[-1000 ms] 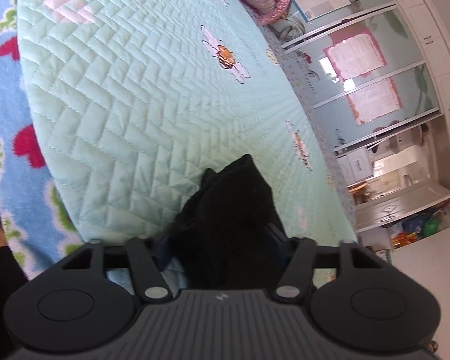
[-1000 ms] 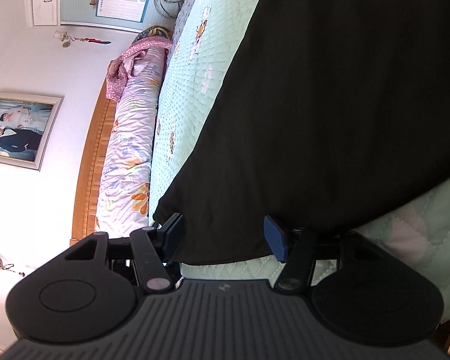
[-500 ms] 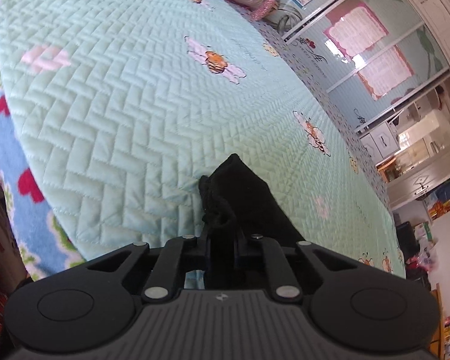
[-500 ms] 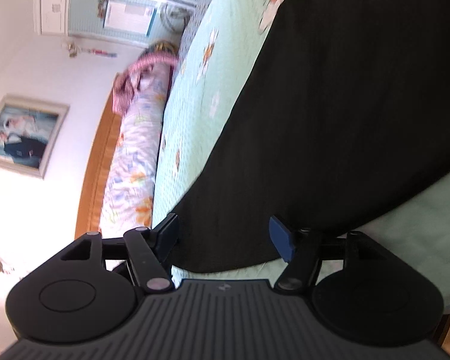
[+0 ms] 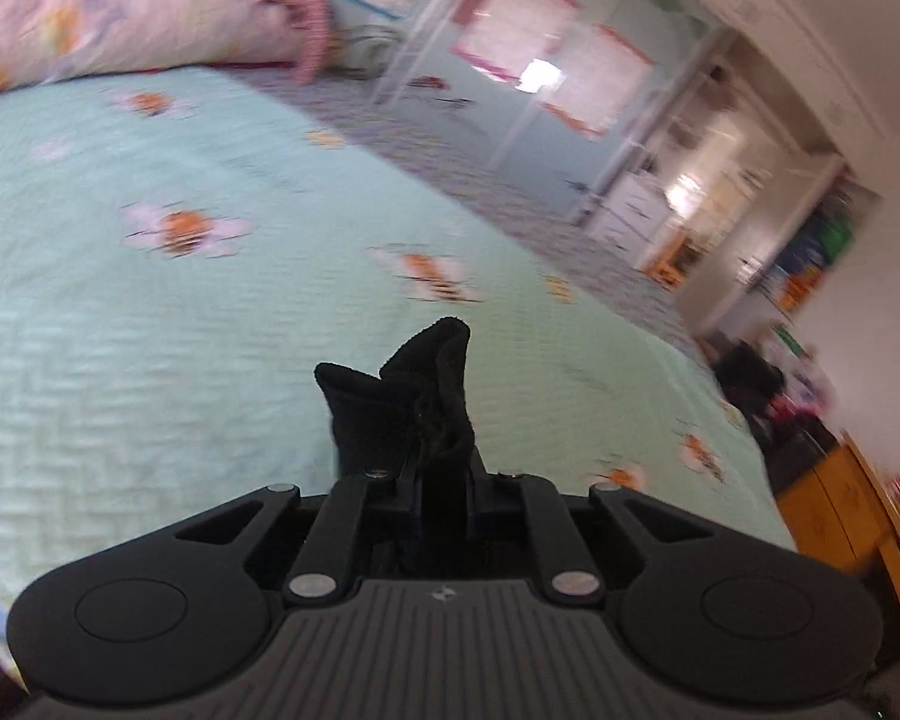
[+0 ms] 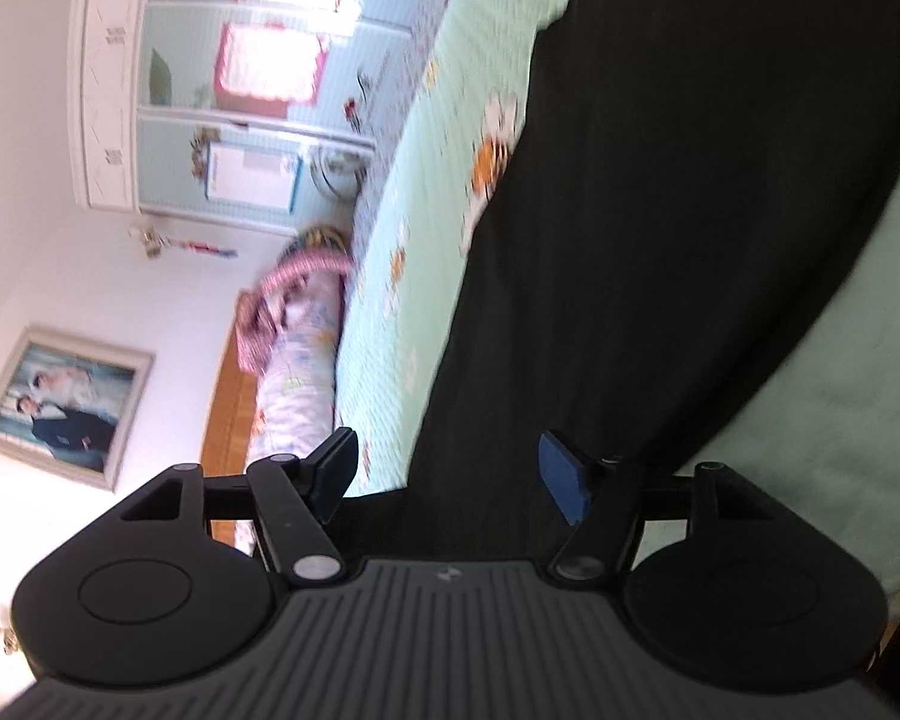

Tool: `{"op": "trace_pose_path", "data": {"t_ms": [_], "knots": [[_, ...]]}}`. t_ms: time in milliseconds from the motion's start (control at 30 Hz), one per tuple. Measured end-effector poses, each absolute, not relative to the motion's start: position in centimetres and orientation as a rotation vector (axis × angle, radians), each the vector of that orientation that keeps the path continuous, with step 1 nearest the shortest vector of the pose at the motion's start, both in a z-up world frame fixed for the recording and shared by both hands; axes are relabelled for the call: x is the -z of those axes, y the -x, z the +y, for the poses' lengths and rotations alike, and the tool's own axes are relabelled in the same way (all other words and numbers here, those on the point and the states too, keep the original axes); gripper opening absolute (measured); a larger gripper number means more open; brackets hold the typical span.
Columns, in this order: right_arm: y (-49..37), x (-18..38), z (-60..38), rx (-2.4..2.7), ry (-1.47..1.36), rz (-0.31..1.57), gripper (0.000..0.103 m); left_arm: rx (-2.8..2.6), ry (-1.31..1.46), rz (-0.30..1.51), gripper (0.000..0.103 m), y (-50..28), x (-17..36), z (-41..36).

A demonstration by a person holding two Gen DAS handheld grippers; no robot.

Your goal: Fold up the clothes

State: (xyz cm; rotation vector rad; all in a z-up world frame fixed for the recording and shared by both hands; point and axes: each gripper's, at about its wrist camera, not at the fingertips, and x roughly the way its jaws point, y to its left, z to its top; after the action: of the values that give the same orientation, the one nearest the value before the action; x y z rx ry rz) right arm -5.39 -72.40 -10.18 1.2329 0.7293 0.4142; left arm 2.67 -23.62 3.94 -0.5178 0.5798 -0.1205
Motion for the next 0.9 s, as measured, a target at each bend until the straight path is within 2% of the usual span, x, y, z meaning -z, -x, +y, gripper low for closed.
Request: {"op": "trace_pose_path", "data": {"t_ms": [300,533,900], "knots": [[7.2,9.8,-76.4,-0.375,-1.286,0.614,0.069,0.354,0.351,0.665,0.010,-7.9,-4.3,-37.5],[9.5,11.1,-79.5,-0.317,-1.330,0.540,0.070,0.495,0.223,0.688,0.010,-8.9,-3.6,-46.5],[11.0,13.2,-83.4,-0.247,-1.395,0.465,0.073,0.571,0.001,0.820,0.011,-9.1,3.6,-57.2]]}}
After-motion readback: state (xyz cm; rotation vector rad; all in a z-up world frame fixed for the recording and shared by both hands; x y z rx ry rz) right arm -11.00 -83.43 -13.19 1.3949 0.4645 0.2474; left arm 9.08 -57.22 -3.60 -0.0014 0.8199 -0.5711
